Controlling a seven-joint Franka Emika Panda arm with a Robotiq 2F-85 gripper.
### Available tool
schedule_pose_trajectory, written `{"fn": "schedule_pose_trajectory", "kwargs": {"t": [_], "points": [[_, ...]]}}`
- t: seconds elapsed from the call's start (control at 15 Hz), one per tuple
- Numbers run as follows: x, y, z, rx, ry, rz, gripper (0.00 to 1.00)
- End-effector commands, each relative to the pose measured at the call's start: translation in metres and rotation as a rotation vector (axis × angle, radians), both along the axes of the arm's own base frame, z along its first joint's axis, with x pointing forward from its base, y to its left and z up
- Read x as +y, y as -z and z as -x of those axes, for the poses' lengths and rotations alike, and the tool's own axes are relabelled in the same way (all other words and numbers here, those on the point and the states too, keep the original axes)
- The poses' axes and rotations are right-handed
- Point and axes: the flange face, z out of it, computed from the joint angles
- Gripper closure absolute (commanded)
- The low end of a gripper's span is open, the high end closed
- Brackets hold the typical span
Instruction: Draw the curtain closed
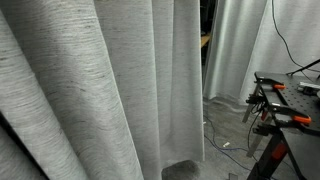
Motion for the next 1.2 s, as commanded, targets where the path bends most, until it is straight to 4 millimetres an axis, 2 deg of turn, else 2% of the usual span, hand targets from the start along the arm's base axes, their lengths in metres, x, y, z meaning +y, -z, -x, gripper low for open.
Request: {"fn": "schedule_pose_trajectory", "kwargs": {"t": [0.0, 0.27, 0.47, 0.53, 0.8, 1.13], "points": [[0.017, 0.014, 0.001, -0.016, 0.010, -0.008, 0.56], [0.029, 0.031, -0.004, -0.006, 0.003, -0.011, 0.27], [0.044, 0.043, 0.001, -0.005, 0.000, 0.000, 0.04], [0.051, 0.048, 0.005, 0.002, -0.014, 0.005, 0.01], [0.078, 0.067, 0.028, 0.062, -0.085, -0.003, 0.00], [0.101, 0.092, 0.059, 0.134, -0.110, 0.006, 0.00]]}}
